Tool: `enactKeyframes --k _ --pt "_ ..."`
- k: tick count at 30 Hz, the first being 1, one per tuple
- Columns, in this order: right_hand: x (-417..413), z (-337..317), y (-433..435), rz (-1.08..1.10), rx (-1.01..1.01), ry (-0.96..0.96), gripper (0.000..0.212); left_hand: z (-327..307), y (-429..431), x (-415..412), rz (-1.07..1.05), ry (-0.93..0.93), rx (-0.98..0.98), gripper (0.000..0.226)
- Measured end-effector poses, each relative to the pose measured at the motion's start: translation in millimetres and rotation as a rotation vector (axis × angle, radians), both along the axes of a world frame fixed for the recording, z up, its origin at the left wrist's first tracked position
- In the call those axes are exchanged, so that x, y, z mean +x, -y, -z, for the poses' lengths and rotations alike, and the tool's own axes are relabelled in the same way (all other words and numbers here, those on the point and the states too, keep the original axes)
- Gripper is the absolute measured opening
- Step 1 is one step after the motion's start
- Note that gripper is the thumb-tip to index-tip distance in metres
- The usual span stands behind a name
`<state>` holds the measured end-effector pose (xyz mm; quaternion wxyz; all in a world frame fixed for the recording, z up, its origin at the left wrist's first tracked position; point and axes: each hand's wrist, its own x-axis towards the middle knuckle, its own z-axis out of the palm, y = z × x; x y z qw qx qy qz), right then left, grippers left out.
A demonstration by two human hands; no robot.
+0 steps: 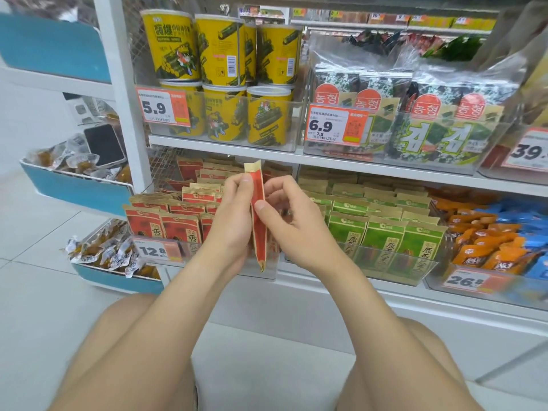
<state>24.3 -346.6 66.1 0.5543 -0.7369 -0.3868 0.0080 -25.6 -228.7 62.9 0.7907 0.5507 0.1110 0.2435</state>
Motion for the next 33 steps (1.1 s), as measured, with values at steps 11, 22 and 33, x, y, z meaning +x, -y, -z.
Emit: enactKeyframes --k 11,22,33 --pt "-25 18 17 0.181 0.228 -0.224 0.023 8 9 -38 0.137 -0.001 0.268 0.024" --pt "-12 19 25 0.129 0.328 -0.428 0.029 19 11 -40 0.112 0.076 0.454 0.040" --pt "-17 31 25 0.244 0.144 -0.110 0.038 19 13 -45 -0.013 0.041 0.631 0.023"
